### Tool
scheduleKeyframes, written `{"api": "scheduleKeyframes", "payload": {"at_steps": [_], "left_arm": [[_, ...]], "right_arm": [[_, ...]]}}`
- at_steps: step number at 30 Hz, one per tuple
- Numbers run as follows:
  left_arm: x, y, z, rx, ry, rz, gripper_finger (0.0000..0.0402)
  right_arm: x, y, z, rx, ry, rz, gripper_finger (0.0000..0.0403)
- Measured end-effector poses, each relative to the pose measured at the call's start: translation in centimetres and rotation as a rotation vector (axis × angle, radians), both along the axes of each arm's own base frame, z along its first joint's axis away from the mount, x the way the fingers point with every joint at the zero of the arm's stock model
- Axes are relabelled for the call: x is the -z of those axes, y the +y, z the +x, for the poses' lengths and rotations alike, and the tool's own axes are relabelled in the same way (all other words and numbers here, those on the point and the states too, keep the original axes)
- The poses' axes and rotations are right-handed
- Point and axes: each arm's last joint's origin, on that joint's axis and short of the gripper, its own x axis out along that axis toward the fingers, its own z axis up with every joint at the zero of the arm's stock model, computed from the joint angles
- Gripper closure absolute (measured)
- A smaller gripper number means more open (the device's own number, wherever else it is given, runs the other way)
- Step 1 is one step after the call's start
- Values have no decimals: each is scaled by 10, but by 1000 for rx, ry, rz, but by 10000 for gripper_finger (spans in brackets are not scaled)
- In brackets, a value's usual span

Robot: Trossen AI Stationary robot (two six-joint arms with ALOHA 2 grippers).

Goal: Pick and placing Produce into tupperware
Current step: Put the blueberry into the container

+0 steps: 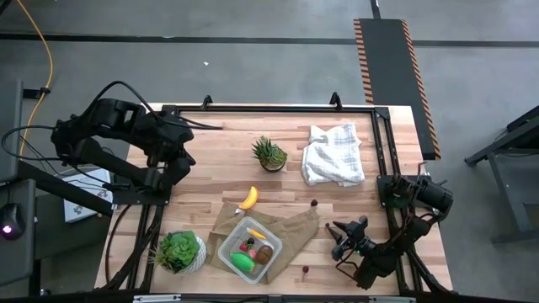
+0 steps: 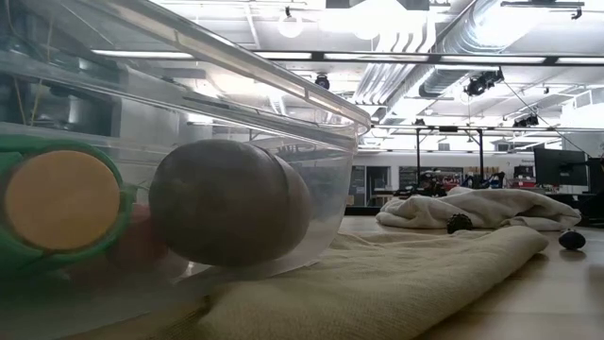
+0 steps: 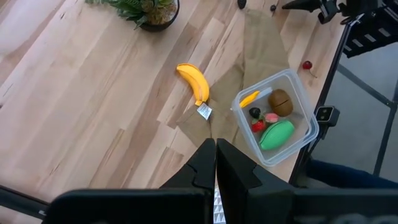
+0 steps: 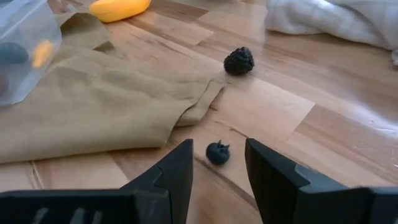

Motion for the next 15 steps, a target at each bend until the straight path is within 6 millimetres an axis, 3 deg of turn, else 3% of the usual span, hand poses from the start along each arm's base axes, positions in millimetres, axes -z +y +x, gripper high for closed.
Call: {"api": "scheduleKeyframes", "payload": {"at_steps": [15], "left_arm": [[-1, 0, -1, 3, -5, 2, 399]], "right_arm": [[16, 2, 2, 9, 18, 12, 265]]}}
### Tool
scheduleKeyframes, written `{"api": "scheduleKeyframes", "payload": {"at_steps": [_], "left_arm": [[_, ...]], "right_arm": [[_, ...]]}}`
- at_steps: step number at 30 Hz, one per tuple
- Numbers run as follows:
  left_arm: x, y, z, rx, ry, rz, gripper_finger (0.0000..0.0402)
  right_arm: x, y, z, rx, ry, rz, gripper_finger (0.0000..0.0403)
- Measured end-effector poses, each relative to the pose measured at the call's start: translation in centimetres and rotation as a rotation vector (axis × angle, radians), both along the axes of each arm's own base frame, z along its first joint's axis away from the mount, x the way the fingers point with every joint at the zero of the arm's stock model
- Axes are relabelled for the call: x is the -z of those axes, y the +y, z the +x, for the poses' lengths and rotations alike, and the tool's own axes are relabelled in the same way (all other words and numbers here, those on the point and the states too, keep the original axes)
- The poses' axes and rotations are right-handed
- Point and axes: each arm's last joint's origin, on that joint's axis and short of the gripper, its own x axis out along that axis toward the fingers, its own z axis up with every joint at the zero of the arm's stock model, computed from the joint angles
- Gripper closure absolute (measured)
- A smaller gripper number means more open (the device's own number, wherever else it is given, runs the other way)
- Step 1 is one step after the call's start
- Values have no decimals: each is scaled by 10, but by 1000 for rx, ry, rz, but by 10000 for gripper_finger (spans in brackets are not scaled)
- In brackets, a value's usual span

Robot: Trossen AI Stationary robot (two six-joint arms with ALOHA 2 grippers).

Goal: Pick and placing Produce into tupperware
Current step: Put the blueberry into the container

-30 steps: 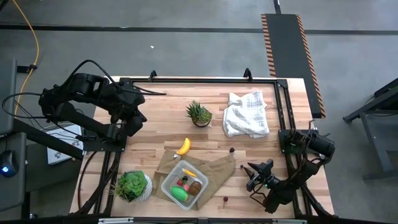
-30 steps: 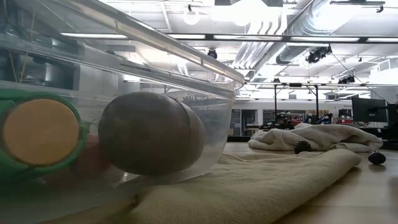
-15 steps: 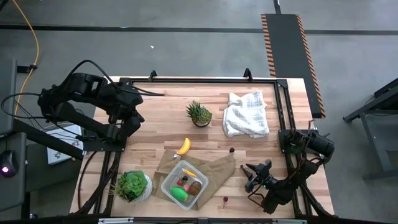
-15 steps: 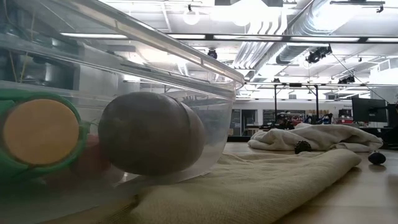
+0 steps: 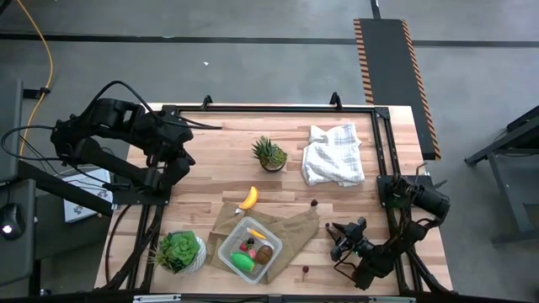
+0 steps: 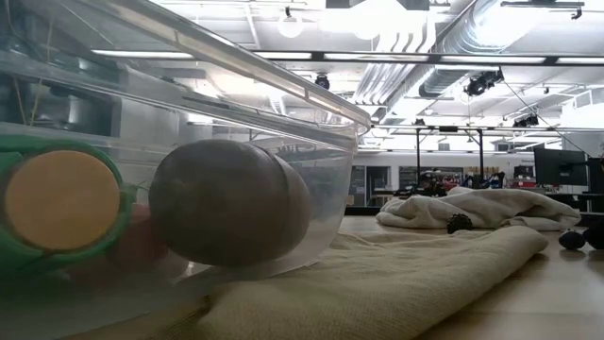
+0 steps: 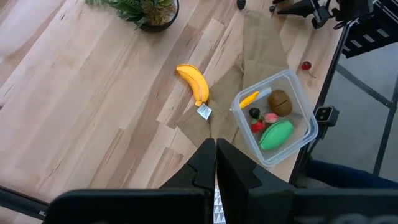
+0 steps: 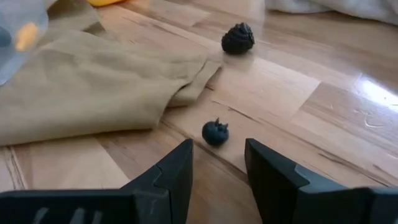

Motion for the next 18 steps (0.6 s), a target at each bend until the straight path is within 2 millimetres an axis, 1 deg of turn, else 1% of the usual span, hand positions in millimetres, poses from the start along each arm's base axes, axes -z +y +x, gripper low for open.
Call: {"api": "scheduleKeyframes", "payload": {"at_steps": [9, 18], "left_arm": [[0, 0, 0, 6, 0, 9, 399], [0, 0, 0, 35, 2, 31, 399]], "right_arm": [[0, 1, 1, -14, -19, -5, 265], [0, 2, 1, -37, 7, -27, 265]]}}
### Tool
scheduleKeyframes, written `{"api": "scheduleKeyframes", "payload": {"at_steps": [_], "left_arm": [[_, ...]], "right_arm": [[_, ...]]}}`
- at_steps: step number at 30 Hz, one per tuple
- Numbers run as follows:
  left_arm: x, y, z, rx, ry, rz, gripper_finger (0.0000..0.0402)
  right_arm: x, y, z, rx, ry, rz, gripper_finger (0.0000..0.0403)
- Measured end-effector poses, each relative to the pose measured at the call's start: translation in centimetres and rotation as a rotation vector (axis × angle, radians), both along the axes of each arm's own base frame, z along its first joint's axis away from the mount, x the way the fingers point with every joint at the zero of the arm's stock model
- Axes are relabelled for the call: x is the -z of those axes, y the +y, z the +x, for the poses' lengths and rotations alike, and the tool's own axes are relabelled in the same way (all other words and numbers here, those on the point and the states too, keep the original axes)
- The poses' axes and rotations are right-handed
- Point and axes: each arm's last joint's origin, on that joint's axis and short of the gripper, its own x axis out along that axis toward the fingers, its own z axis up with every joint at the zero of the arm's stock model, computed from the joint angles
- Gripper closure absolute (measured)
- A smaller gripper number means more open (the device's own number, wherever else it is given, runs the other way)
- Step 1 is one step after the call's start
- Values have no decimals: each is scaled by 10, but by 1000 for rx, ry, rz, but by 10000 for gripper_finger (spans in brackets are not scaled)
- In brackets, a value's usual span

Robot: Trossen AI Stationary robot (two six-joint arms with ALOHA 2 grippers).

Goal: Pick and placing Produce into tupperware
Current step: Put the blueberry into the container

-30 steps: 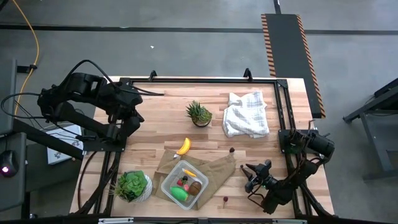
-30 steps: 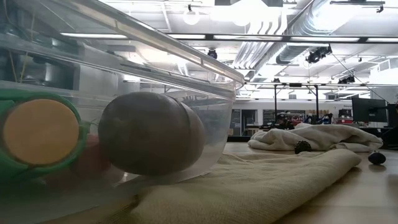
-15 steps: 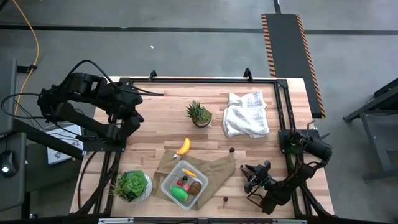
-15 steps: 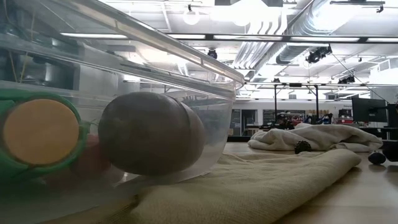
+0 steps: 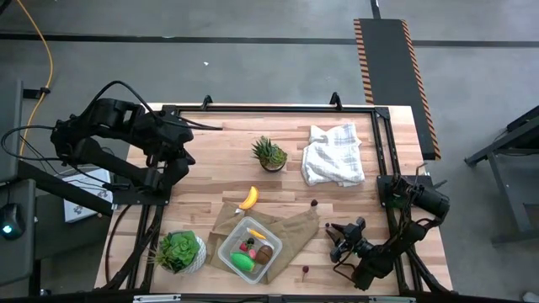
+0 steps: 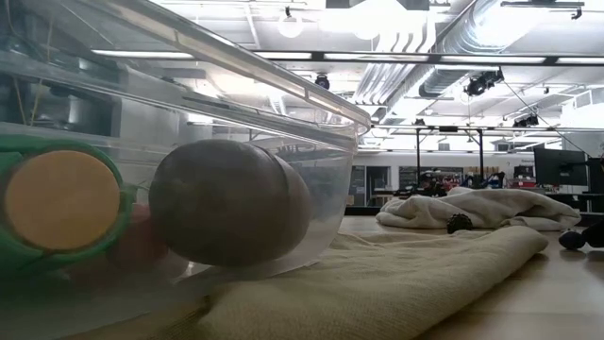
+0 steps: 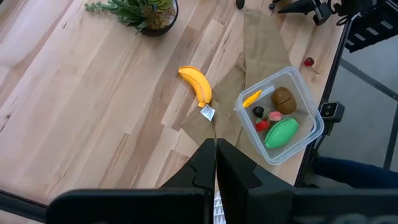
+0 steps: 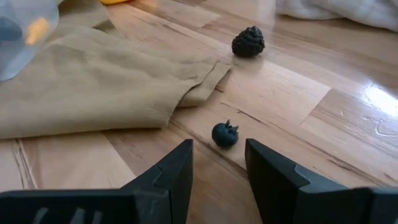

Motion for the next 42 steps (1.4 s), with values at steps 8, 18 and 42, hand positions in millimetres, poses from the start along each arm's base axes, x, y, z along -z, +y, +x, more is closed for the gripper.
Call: {"api": "scheduleKeyframes", "payload": {"at_steps": [8, 18, 42], "left_arm": [[0, 0, 0, -3, 0, -9, 399], [0, 0, 0, -1, 0, -19, 399], [0, 0, 0, 0, 0, -19, 399]], "right_arm": [[0, 0, 0, -8, 18, -11, 265], [1, 1, 0, -44, 81, -39, 265], [0, -3, 6, -34, 61, -70, 265]]}}
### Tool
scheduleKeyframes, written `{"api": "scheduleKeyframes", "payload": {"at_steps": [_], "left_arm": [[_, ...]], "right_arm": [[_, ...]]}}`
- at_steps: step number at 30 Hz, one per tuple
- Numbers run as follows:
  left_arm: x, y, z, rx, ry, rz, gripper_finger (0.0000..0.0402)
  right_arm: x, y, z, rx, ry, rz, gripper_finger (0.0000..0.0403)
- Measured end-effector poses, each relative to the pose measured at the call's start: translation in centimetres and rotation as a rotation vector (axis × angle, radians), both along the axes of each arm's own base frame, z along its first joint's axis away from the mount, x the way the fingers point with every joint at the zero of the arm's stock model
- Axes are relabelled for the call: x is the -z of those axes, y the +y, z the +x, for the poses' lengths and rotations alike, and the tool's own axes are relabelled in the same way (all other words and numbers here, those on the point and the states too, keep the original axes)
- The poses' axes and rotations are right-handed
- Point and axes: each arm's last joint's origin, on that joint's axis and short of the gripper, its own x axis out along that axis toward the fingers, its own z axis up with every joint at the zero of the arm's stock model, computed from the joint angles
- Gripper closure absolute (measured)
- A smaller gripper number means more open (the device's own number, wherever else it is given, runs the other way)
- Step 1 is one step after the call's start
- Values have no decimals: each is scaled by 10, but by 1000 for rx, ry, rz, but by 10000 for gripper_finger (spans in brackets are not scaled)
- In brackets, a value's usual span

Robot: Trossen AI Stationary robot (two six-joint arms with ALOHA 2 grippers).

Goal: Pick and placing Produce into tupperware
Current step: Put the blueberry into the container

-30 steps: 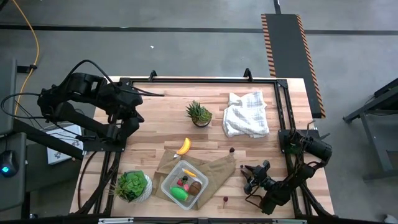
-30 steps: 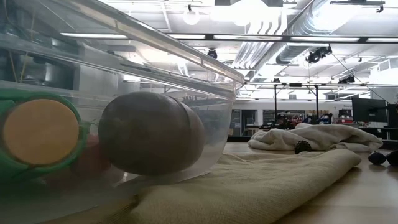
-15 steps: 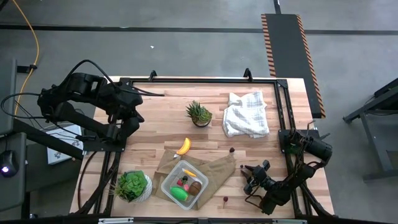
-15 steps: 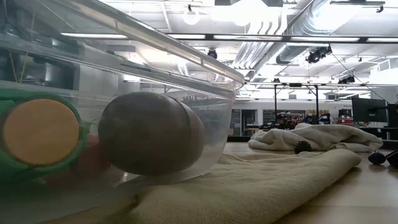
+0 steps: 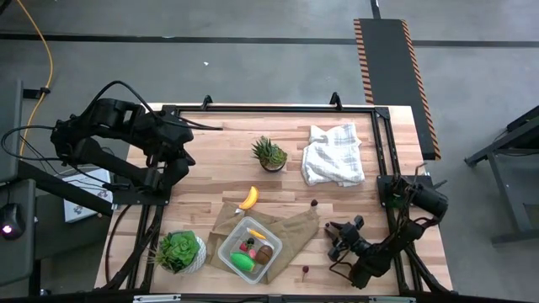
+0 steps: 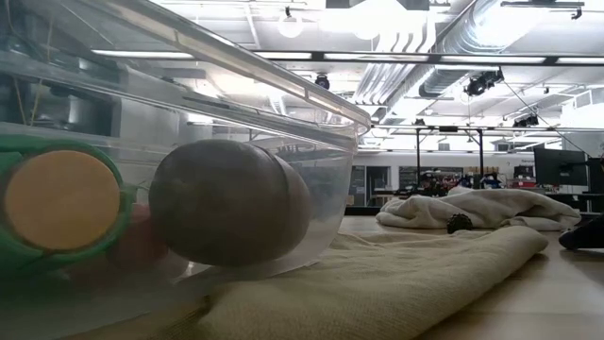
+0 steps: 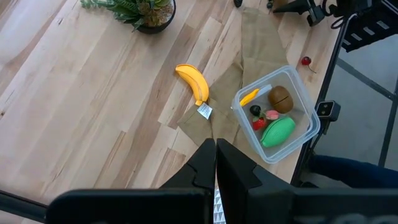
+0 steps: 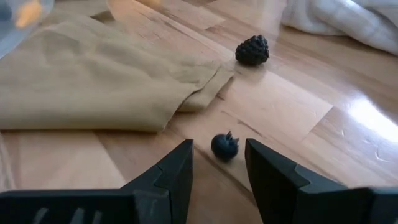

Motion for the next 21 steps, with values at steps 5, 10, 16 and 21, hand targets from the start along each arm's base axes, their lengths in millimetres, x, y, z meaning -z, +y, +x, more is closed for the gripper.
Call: {"api": "scheduleKeyframes", "payload": {"at_steps": [5, 10, 16, 21], "left_arm": [[0, 0, 0, 0, 0, 0, 399], [0, 0, 0, 1, 0, 1, 399], [0, 0, 0, 3, 0, 2, 399], [0, 0, 0, 6, 0, 3, 399]], "right_arm": [[0, -2, 3, 9, 5, -5, 265], [0, -2, 3, 9, 4, -5, 265], [0, -2, 3, 14, 18, 6, 265], [1, -2, 3, 15, 21, 9, 270]]}}
